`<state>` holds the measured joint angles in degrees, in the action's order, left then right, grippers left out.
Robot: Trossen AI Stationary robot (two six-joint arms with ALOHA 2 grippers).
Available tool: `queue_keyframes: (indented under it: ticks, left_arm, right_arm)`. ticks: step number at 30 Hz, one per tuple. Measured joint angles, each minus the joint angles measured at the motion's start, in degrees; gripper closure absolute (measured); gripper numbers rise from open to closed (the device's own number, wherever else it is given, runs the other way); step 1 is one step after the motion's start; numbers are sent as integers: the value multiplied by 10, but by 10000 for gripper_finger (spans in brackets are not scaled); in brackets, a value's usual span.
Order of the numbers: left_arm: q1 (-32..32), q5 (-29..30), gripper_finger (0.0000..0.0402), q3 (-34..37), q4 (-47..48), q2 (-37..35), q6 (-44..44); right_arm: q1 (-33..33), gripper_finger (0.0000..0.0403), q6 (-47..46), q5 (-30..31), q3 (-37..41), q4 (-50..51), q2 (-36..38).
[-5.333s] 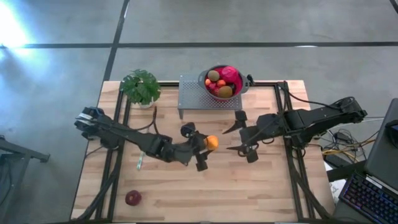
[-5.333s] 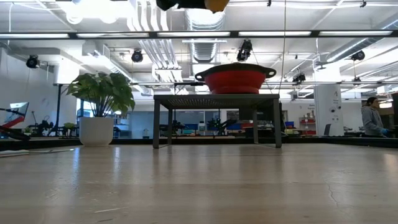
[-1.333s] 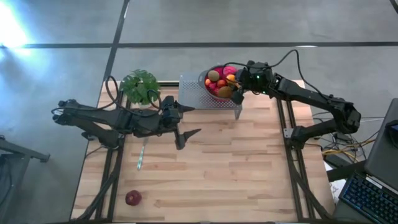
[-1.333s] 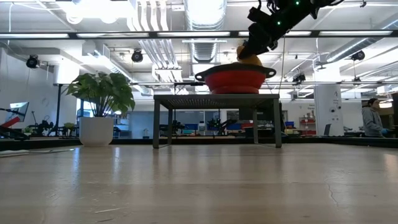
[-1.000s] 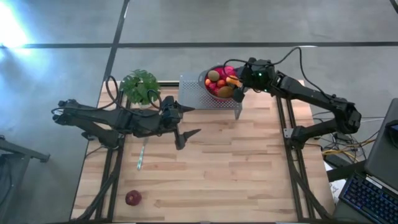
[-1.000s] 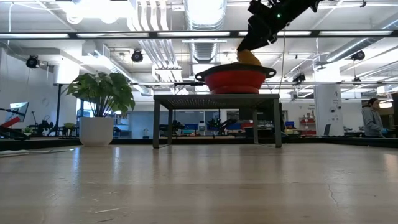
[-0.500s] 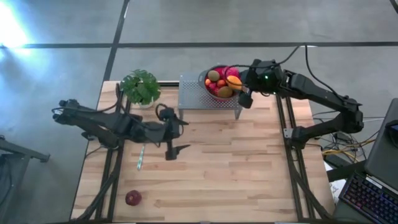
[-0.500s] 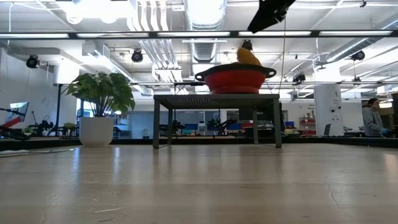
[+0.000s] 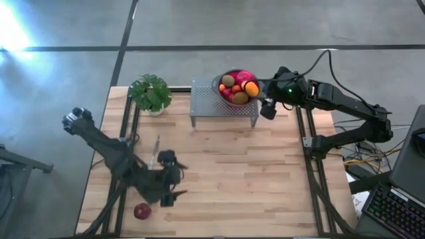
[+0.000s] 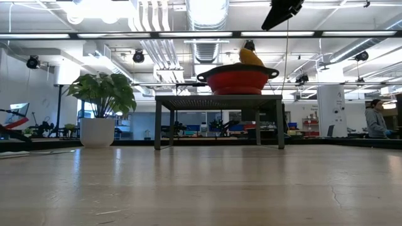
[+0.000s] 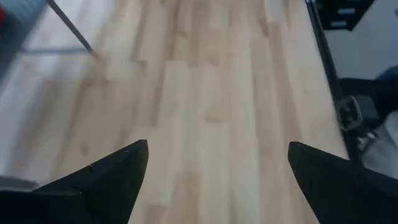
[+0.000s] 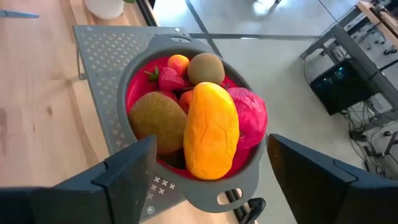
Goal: Pick & Place Fruit
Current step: Put the apple into the strainer bowl on the shelf
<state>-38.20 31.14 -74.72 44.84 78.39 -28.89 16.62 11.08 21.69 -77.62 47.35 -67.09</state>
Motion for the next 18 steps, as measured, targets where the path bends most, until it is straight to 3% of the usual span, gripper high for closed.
queue_keyframes:
  ticks: [6, 18]
  left_arm:
    - [-62, -22, 12, 0, 27, 58, -149]
    - [-112, -277, 12, -67, 230, 165, -415]
  right_arm:
    - [0, 76, -6, 13, 0, 0, 0]
    - [0, 50, -29, 15, 2, -1, 0]
